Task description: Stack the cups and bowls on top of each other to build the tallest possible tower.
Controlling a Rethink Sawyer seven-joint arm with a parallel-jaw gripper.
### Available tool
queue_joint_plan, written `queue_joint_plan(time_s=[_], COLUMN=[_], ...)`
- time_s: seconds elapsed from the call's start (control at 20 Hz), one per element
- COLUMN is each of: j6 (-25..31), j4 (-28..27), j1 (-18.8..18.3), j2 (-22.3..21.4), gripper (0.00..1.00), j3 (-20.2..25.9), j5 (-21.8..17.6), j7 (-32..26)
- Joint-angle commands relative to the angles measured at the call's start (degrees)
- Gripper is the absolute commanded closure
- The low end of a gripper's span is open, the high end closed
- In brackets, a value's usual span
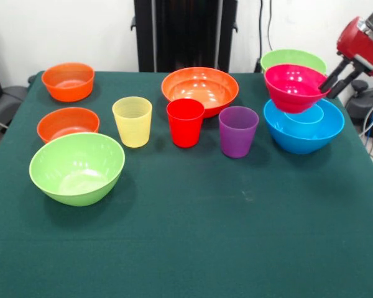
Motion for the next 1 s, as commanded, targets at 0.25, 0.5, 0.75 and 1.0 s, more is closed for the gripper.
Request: queue_joint_plan(time_s=[0.25,0.5,0.75,1.0], j6=[3.84,2.44,1.33,0.09], j4=[2.85,2.46,3.53,5.80], j1=[-2.03,-2.36,-2.87,-2.75], j2=[-0.29,0.95,0.91,0.16], gripper=[1.00,1.00,1.00,1.00], j3=[9.72,11.99,14.33,15.79], j5=[-3.34,-1.25,-0.10,0.61], j7=[-12.14,-9.28,-7.86,-6.01])
